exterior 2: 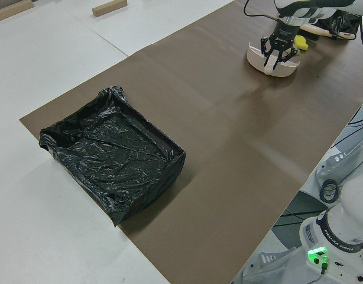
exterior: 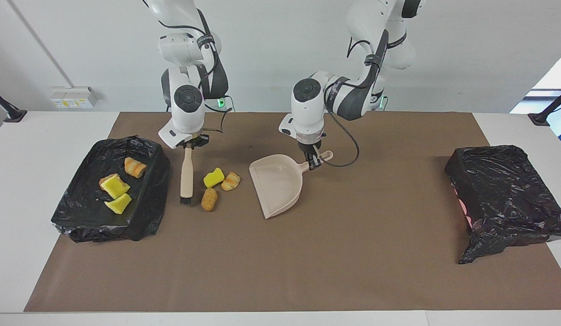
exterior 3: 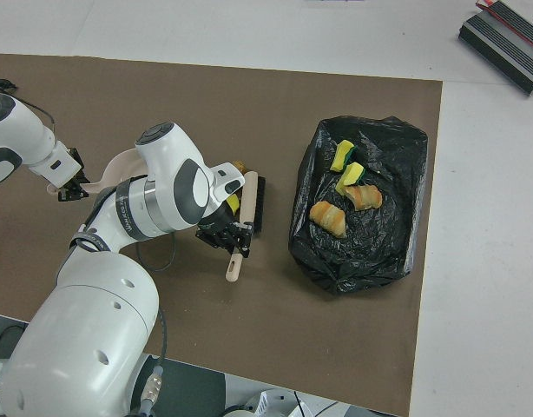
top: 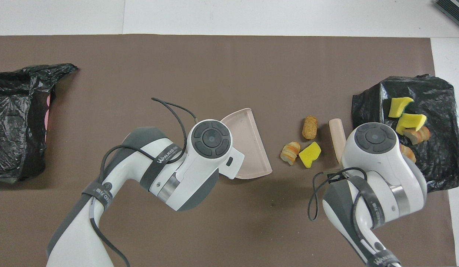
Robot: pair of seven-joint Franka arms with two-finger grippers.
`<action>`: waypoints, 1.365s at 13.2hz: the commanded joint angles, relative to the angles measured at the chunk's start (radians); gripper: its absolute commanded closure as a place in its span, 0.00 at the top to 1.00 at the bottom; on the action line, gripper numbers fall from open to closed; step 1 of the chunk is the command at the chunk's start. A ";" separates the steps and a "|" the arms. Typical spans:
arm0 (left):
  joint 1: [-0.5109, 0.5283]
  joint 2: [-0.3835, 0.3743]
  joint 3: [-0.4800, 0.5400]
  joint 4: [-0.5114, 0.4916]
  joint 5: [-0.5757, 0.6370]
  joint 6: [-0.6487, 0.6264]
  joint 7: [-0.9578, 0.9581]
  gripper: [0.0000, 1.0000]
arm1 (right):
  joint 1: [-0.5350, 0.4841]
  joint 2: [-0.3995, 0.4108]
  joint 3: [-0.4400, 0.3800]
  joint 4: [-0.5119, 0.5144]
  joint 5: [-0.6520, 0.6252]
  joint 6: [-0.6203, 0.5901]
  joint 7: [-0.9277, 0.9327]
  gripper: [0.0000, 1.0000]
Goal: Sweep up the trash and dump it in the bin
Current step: 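Sweep the remaining pieces into the dustpan with the right gripper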
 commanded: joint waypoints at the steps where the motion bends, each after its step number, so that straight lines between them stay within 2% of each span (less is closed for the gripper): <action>1: -0.007 -0.043 0.011 -0.064 0.018 0.028 0.009 0.00 | 0.062 0.012 0.007 -0.011 0.096 0.025 0.050 0.00; 3: -0.004 -0.046 0.011 -0.070 0.018 0.030 0.011 0.00 | 0.096 0.015 0.007 -0.011 0.170 0.033 0.081 0.00; 6: -0.002 -0.058 0.011 -0.095 0.018 0.034 0.011 0.00 | 0.178 0.016 0.008 -0.003 0.365 0.080 0.081 0.00; 9: 0.013 -0.060 0.013 -0.099 0.017 0.036 0.011 0.00 | 0.208 0.025 0.008 0.014 0.580 0.108 0.083 0.00; 11: 0.015 -0.060 0.011 -0.101 0.017 0.036 0.011 0.00 | 0.216 0.038 0.008 0.051 0.661 0.100 0.107 0.00; 15: 0.018 -0.060 0.013 -0.101 0.008 0.031 0.000 0.00 | 0.207 0.016 -0.005 0.161 0.639 -0.028 0.104 0.00; 16: 0.031 -0.060 0.011 -0.103 0.008 0.028 0.000 0.00 | 0.180 0.000 -0.012 0.184 0.577 -0.059 0.095 0.00; 18: 0.038 -0.060 0.011 -0.103 0.004 0.027 0.000 0.00 | 0.135 0.012 -0.001 0.257 0.374 -0.107 0.063 0.00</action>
